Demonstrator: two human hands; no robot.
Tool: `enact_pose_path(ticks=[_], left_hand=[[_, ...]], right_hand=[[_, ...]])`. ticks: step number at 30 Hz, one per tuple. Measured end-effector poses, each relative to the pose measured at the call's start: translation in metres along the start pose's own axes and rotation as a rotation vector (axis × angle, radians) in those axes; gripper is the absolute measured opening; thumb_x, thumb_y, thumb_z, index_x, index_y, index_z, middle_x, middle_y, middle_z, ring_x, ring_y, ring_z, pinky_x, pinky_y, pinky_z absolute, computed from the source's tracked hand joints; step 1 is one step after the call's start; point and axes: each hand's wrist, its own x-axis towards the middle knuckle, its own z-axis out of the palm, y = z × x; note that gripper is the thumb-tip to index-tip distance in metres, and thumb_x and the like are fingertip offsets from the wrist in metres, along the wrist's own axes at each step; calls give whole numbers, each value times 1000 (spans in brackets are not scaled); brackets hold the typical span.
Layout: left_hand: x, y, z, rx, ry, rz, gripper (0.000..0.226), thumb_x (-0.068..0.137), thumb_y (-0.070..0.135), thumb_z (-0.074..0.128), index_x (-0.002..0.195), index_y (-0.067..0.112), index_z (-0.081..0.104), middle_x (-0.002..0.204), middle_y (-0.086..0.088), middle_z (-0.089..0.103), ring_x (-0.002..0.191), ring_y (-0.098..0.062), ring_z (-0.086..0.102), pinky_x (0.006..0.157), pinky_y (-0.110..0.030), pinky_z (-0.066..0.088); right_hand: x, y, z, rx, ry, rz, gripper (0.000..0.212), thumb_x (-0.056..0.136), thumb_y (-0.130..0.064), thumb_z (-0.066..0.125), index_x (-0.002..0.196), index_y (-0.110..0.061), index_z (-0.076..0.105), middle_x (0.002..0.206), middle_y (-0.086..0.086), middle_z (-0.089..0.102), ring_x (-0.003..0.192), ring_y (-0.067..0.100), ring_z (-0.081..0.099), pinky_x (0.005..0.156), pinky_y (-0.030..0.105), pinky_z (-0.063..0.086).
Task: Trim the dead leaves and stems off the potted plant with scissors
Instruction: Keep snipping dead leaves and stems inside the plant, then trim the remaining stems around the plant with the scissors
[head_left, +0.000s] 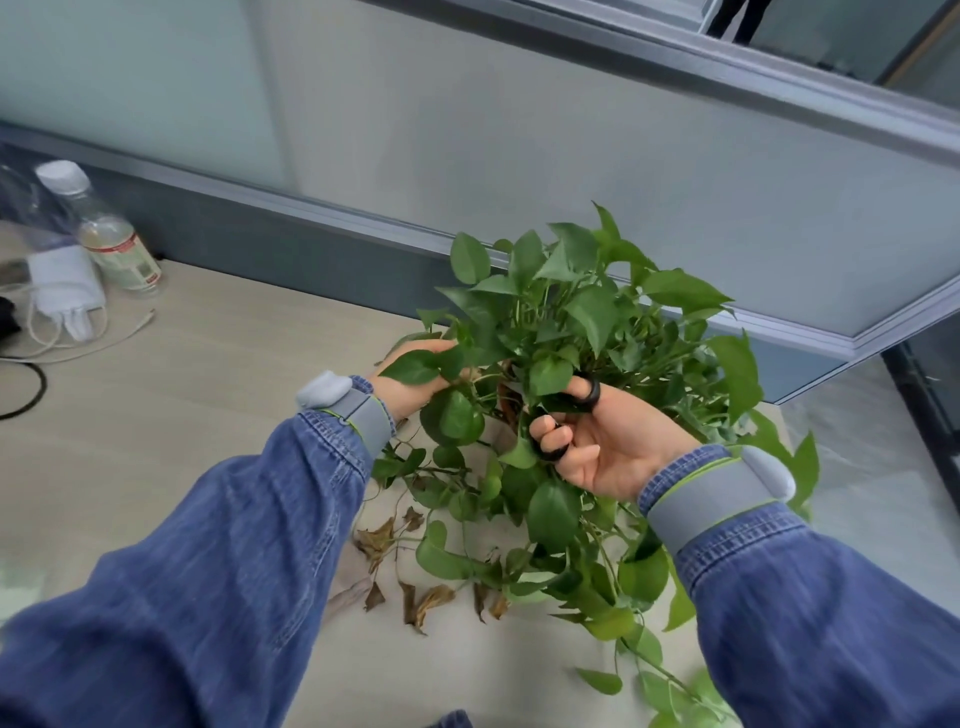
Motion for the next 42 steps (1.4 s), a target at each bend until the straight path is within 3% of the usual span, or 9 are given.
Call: enact_pose_path(ticks=[2, 4, 7, 11, 16, 25, 35, 39, 42], left_hand=[[2, -5, 1, -22, 30, 9, 7, 81, -4, 67, 88, -3, 68, 100, -21, 67, 92, -26, 64, 87, -30, 47], [-2, -4, 1, 8, 19, 52, 14, 82, 0, 67, 81, 13, 72, 90, -7, 69, 83, -9, 63, 79, -26, 46], [-3, -1, 3, 97, 25, 36, 16, 84, 3, 67, 100, -1, 68, 104, -17, 66, 100, -26, 61, 91, -32, 47], [-7, 4, 7, 109, -128, 12, 16, 86, -5, 61, 101, 2, 62, 82, 8, 58, 73, 3, 53, 67, 0, 40], [-8, 5, 20, -23, -184, -96, 19, 88, -8, 59, 106, -11, 57, 94, -16, 59, 76, -15, 56, 66, -7, 48], [-19, -10, 28, -23, 29, -65, 26, 89, 12, 61, 93, 38, 62, 86, 29, 57, 74, 18, 55, 69, -8, 44], [-26, -4, 26, 74, 33, 80, 16, 86, 6, 65, 78, 19, 60, 78, 10, 59, 78, -12, 55, 69, -15, 39], [-27, -10, 23, -21, 32, -28, 22, 88, 8, 60, 109, 8, 68, 111, -6, 67, 105, -20, 59, 97, -30, 45], [-26, -17, 27, -36, 71, -159, 23, 85, 16, 62, 107, 14, 70, 108, -1, 69, 100, -19, 61, 93, -26, 47]], right_hand=[[0, 1, 0, -41, 10, -12, 24, 79, -33, 64, 78, -10, 55, 67, 2, 50, 45, 7, 44, 30, 12, 27], [-3, 3, -2, -123, 20, -14, 24, 79, -34, 64, 81, -12, 54, 68, 2, 51, 47, 7, 44, 31, 12, 27], [-13, 2, -8, -260, 0, 25, 27, 80, -37, 66, 91, -14, 57, 69, 3, 52, 49, 9, 45, 32, 12, 28], [-30, -10, -19, -364, -74, 53, 30, 86, -43, 66, 97, -16, 60, 69, 3, 51, 49, 9, 44, 30, 12, 30], [-25, -11, -14, -233, -104, 15, 36, 85, -45, 68, 100, -14, 61, 68, 3, 49, 47, 8, 44, 30, 13, 32], [-14, -5, -12, -160, -132, 140, 34, 84, -38, 67, 98, -9, 59, 67, 5, 52, 46, 10, 49, 29, 13, 35], [1, 1, -5, -57, 21, 37, 25, 83, -32, 60, 89, -7, 57, 65, 4, 52, 44, 9, 46, 30, 12, 29], [3, 4, -6, -122, 77, 11, 25, 78, -31, 64, 89, -9, 57, 64, 3, 53, 42, 7, 45, 30, 11, 26], [2, 6, -6, -194, 114, -20, 24, 75, -27, 65, 91, -11, 56, 62, 2, 51, 40, 6, 43, 28, 11, 23]])
